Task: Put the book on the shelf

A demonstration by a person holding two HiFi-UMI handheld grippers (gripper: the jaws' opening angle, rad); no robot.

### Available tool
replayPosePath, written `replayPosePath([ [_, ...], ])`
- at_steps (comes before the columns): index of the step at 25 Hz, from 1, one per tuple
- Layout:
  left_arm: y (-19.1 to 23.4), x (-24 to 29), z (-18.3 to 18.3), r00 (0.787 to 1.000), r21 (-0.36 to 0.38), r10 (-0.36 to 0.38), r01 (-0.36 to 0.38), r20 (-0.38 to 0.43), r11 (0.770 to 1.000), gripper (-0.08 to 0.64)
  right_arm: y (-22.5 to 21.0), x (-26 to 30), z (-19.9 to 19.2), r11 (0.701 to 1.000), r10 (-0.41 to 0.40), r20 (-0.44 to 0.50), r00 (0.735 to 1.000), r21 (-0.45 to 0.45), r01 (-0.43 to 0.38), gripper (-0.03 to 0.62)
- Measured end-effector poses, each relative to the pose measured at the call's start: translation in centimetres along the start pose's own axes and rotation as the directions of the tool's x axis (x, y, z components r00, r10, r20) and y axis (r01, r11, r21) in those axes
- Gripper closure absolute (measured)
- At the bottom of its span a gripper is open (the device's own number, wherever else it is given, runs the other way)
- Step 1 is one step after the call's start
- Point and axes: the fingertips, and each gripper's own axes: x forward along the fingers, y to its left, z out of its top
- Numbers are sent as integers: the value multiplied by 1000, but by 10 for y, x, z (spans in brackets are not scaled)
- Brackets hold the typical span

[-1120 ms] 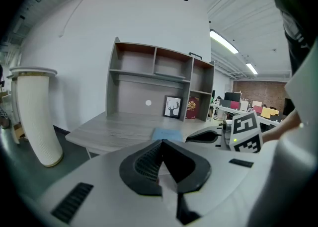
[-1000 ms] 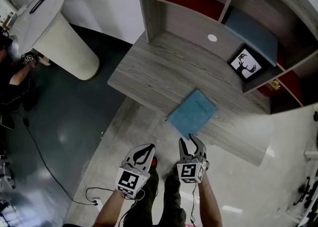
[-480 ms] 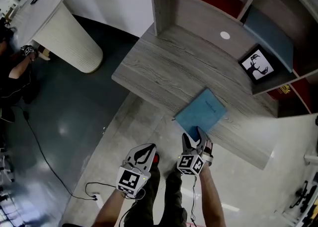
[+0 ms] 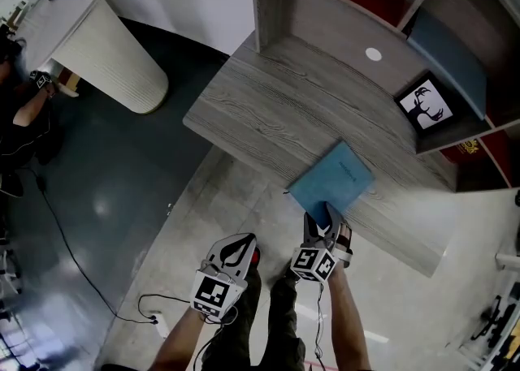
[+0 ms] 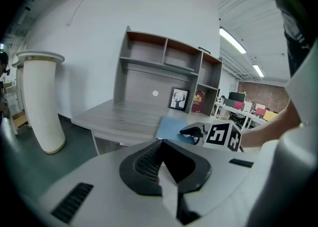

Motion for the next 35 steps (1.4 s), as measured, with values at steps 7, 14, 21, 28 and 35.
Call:
replayPosePath([
  [7,6,-7,8,1000,7,24,-24,10,1000,555,-9,-13,7,1000,-4,-12,1000,-21,3,435],
  [14,-3,-12,22,999,20,25,-25,27,999,555,-40,-39,20,996,-94,38,995,11,94,504],
  [21,-20,-19,45,999,46,15,-17,48,999,555,-81,-71,27,981,-128,62,990,158,117,526],
  [28,-32,-23,86,994,95,13,-24,111,995,555,-120,-112,25,915,-143,74,987,390,104,529],
  [35,-63,-32,120,990,108,-19,4,140,994,555,-151,-159,2,748,-173,94,980,660,69,531],
])
